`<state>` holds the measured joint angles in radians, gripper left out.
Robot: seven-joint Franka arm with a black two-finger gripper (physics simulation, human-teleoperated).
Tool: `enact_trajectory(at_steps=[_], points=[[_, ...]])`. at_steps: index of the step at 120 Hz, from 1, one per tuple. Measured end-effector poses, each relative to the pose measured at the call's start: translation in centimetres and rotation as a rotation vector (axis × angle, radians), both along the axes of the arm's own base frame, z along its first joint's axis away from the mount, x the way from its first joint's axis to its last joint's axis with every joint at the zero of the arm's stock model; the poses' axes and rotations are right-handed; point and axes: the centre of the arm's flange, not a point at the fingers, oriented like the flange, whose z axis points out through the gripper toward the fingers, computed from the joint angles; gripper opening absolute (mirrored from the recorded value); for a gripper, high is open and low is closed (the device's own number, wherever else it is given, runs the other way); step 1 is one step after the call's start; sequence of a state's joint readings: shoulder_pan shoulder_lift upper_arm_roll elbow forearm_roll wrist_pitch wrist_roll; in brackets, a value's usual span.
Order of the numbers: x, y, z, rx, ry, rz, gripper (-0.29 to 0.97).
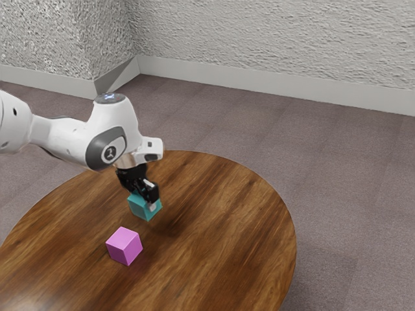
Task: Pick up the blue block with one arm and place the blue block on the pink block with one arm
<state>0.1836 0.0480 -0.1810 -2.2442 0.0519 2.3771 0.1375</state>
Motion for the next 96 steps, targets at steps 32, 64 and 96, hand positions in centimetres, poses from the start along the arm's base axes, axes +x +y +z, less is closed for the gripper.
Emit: enact_trajectory(at_steps=[32, 64, 96], points=[[-5.9, 0.0, 1.0, 0.014, 0.033, 0.032, 0.35], [-7.5, 0.1, -0.3, 0.01, 0.07, 0.05, 0.36], [-8.9, -0.5, -0.5, 0.004, 0.078, 0.061, 0.36]])
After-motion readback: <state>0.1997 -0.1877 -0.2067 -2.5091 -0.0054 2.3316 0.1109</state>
